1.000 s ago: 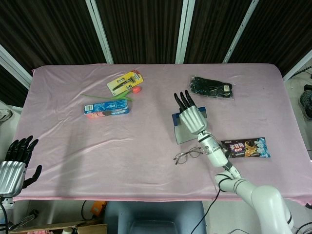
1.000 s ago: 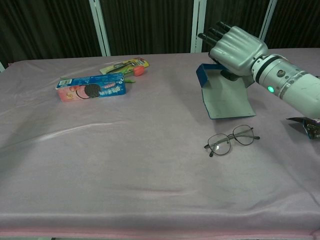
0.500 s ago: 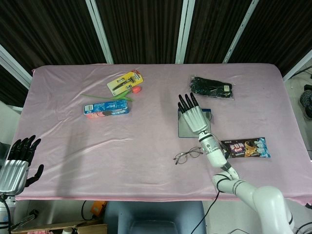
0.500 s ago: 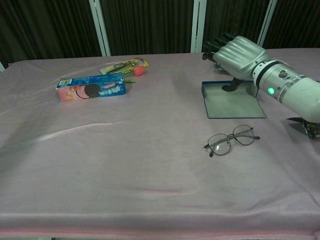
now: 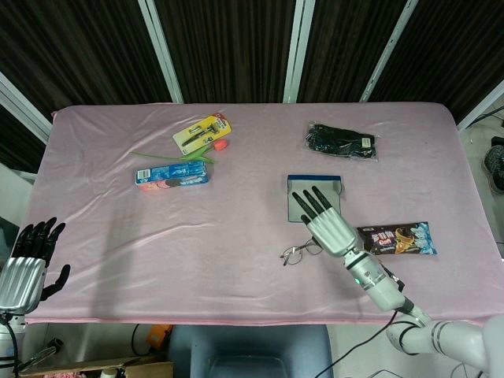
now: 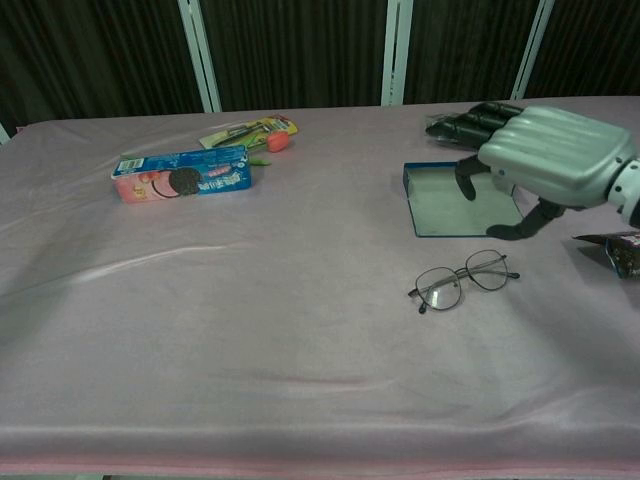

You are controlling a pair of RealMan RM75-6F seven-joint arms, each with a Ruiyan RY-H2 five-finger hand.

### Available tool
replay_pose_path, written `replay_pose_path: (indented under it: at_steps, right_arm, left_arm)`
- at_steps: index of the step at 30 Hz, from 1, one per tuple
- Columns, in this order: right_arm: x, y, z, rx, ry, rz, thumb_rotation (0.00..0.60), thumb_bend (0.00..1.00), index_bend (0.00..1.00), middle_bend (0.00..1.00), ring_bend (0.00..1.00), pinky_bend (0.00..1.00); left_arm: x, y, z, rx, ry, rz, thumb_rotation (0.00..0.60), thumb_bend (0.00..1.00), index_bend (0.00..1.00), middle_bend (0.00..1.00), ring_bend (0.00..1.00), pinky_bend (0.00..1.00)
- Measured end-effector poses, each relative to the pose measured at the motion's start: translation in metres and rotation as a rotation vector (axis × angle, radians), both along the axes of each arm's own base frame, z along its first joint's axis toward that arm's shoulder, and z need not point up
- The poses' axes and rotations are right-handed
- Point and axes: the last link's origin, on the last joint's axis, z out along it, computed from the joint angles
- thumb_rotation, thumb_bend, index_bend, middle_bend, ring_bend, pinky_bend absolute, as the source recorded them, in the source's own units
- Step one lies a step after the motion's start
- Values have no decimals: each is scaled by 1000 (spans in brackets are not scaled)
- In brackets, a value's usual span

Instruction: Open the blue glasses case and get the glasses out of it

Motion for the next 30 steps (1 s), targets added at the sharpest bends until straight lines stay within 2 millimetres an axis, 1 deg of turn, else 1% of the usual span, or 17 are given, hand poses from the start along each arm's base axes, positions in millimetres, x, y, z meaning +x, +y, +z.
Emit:
replay_pose_path:
  at_steps: [3, 8, 17, 22, 30]
  right_arm:
    - [-6, 5, -7, 42, 21, -17, 600, 393, 608, 13, 0, 0]
    - [-11, 3, -21, 94, 21, -58, 600, 474, 649, 13, 0, 0]
    - [-8, 1, -35, 128, 19, -65, 600, 477, 663, 11, 0, 0]
    - [-5, -1, -40, 148, 21, -83, 600, 497, 662, 10, 0, 0]
    - [-2, -4, -46, 182, 25, -117, 600, 502, 661, 11, 0, 0]
  left_arm:
    - [0, 0, -1, -4, 2, -1, 600, 376, 0, 0, 0, 0]
    - [0, 1, -1, -5, 2, -7, 600, 376, 0, 0, 0, 0]
    - [0, -1, 0, -1, -2, -7, 600, 376, 0, 0, 0, 0]
    - [-1, -3, 1, 4, -5, -7, 600, 378, 0, 0, 0, 0]
    - [-1, -2, 1, 5, -3, -7, 600, 380, 0, 0, 0, 0]
